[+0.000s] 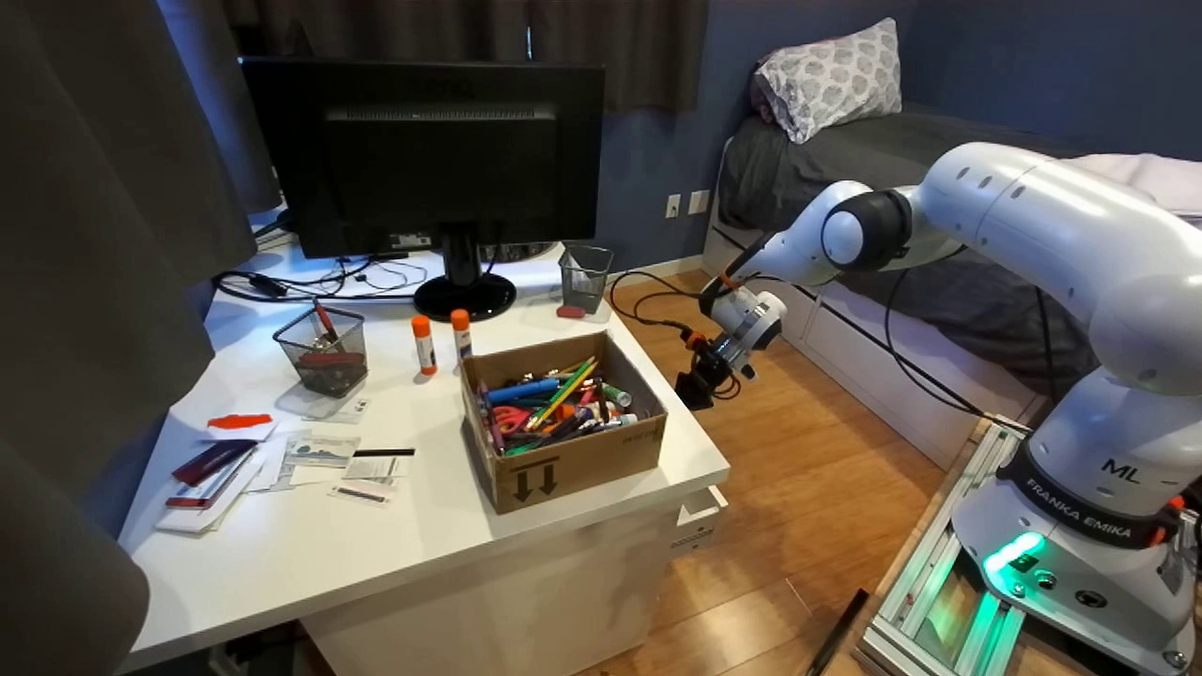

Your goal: Close the open drawer

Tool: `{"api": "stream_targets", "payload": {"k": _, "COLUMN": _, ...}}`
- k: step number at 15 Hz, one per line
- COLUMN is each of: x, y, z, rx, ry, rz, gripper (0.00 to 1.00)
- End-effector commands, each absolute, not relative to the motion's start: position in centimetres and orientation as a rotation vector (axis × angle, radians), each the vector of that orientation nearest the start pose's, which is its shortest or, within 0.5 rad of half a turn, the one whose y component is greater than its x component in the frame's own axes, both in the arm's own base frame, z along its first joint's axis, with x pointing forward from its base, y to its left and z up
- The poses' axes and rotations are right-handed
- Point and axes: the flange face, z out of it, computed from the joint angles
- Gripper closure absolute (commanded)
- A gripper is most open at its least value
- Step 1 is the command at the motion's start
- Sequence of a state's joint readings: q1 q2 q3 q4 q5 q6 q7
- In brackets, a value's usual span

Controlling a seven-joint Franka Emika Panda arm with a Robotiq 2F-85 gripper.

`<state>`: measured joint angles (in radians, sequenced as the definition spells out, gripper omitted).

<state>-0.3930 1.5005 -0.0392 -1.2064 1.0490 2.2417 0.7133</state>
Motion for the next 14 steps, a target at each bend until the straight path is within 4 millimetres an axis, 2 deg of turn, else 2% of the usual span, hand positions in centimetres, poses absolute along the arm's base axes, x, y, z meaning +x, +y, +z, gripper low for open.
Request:
{"api": "stream_targets", "payload": {"k": 1, "x": 55.7, "y": -20.7, "z": -17.7, "rx": -1.418, "ry": 2.165, "rz": 0.617, "gripper": 1.00}}
{"api": "stream_targets", "payload": {"k": 4, "x": 56.3, "y": -18.4, "z": -17.9, "rx": -1.427, "ry": 2.142, "rz": 0.623, "gripper": 1.00}}
{"api": "stream_targets", "payload": {"k": 6, "x": 56.7, "y": -17.8, "z": -17.8, "rx": -1.429, "ry": 2.132, "rz": 0.608, "gripper": 1.00}}
{"api": "stream_targets", "payload": {"k": 10, "x": 57.6, "y": -16.3, "z": -17.3, "rx": -1.316, "ry": 2.037, "rz": 0.660, "gripper": 1.00}}
{"api": "stream_targets", "payload": {"k": 14, "x": 57.7, "y": -13.9, "z": -17.4, "rx": -1.225, "ry": 1.985, "rz": 0.706, "gripper": 1.00}}
